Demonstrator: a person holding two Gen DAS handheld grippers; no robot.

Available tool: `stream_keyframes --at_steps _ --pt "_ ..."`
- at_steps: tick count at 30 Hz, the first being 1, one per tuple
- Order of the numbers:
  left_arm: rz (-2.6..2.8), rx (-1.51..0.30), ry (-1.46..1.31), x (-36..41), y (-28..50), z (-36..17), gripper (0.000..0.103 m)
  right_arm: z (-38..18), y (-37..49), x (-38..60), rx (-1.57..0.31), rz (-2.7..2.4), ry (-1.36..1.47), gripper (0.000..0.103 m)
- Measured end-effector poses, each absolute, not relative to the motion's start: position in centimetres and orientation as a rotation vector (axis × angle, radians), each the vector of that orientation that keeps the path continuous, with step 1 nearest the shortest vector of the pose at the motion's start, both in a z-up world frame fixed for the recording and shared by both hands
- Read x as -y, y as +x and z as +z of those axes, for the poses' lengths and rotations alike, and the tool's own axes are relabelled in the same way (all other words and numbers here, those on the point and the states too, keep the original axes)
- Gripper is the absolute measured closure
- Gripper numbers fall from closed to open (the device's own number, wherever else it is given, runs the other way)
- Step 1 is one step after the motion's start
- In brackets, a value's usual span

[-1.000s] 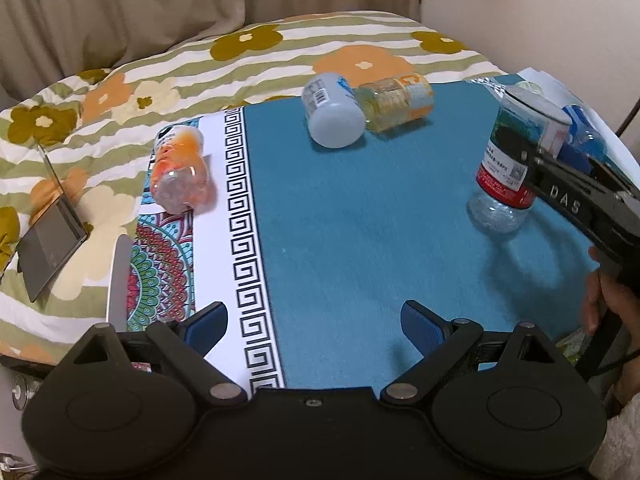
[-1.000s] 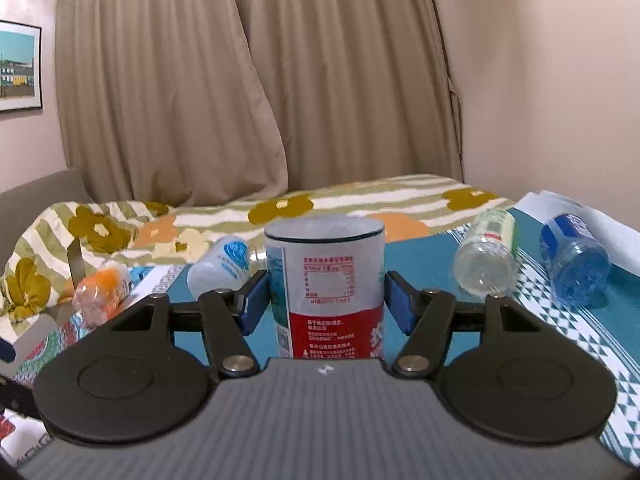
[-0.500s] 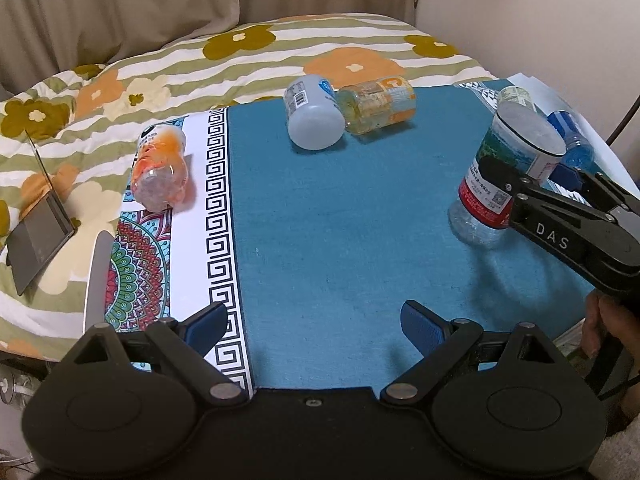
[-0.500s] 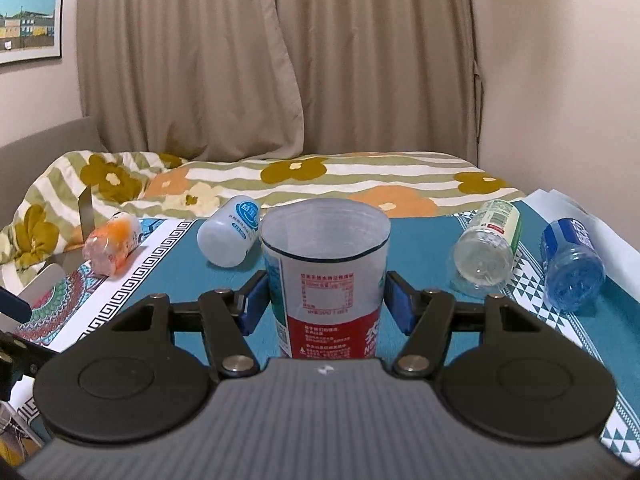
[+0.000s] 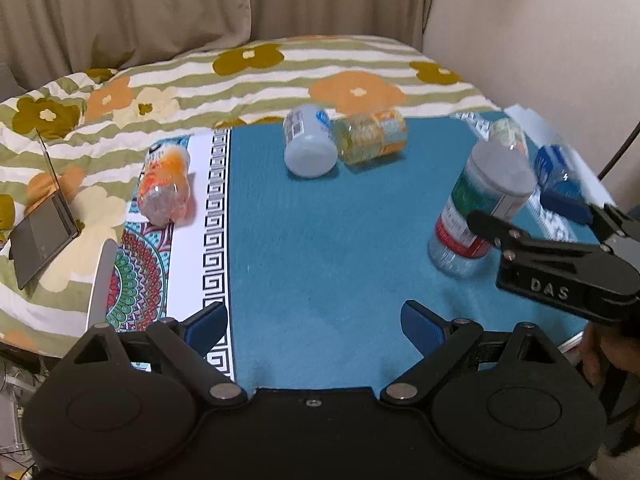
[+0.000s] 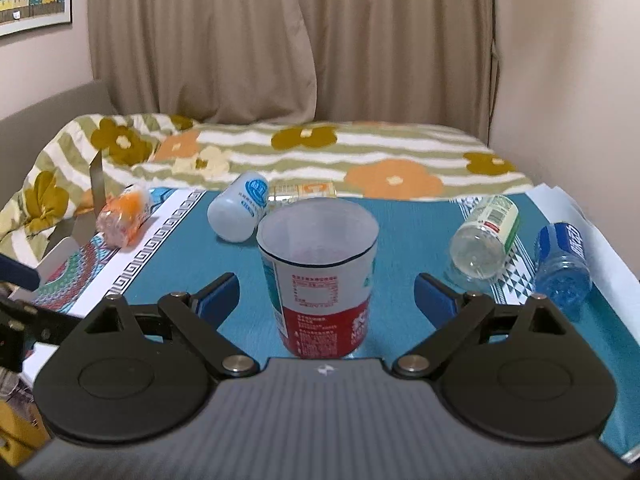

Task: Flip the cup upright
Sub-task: 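Lower the bottle onto the cloth and open the right tool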

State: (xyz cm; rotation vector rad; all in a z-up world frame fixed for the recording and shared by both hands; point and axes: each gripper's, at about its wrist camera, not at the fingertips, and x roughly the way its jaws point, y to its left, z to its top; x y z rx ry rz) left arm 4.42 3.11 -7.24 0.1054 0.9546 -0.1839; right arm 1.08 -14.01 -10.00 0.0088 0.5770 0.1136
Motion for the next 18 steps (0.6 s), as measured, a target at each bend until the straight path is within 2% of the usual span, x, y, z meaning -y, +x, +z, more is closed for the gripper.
stream_keyframes --at_steps 13,18 --pt "-0.114 -0.832 0.050 0.1 1.9 -1.1 0.007 0.0 -1.5 18.5 -0.706 0.088 -0.023 0.000" --pt "-0.093 -0.781 0.057 1.7 0.8 -0.1 0.007 1.3 -1.6 20.0 -0.795 0.033 -0.071 0.000"
